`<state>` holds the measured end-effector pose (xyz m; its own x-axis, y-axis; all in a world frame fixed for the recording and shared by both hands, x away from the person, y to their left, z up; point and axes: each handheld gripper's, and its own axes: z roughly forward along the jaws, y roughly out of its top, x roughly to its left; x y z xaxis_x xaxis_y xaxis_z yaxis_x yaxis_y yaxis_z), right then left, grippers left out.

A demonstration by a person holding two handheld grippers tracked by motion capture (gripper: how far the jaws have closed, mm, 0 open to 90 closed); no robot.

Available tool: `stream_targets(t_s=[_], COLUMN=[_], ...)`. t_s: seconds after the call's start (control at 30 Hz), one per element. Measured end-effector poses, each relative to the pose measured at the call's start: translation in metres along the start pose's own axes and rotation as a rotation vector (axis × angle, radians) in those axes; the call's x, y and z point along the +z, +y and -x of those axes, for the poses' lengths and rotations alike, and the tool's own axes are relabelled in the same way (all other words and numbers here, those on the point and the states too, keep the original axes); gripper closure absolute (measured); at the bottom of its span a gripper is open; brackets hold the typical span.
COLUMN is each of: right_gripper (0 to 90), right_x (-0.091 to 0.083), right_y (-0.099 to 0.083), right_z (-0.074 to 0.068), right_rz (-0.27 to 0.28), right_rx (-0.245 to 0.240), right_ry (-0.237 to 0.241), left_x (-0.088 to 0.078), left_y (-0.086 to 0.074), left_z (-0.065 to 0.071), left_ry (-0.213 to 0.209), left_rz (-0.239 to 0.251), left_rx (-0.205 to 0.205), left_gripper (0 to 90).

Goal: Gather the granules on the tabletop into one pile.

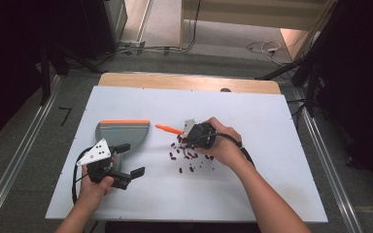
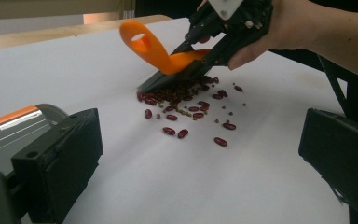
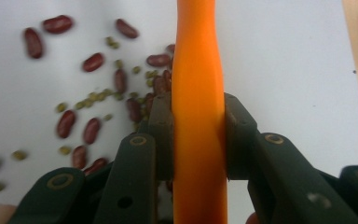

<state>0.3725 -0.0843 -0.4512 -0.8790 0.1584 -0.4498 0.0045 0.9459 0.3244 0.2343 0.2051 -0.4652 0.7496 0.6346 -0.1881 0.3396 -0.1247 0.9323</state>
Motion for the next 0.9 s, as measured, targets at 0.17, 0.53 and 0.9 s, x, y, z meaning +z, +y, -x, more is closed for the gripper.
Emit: stream_targets(t_s=[0.17, 0.53, 0.9], right_gripper=[68.7, 68.7, 68.7], right_x=[-0.01, 0.001, 0.013], right_y=[-0.002, 0.022, 0.028], right_z=[0.0, 0.024, 0.0], right_rz=[0.013, 0.039, 0.028], right_rx=[-0.005, -0.029, -0.11], right_ry=[0.019, -0.056, -0.005], left_x=[0.001, 0.0, -0.002], left_y=[0.0, 0.0, 0.0], left_z=[0.0, 0.0, -0.002], left_ry=[-0.001, 0.001, 0.004], left_rz=[-0.002, -0.003, 0.005], left_rx=[0.003, 0.006, 0.004], left_gripper=[0.2, 0.1, 0.1])
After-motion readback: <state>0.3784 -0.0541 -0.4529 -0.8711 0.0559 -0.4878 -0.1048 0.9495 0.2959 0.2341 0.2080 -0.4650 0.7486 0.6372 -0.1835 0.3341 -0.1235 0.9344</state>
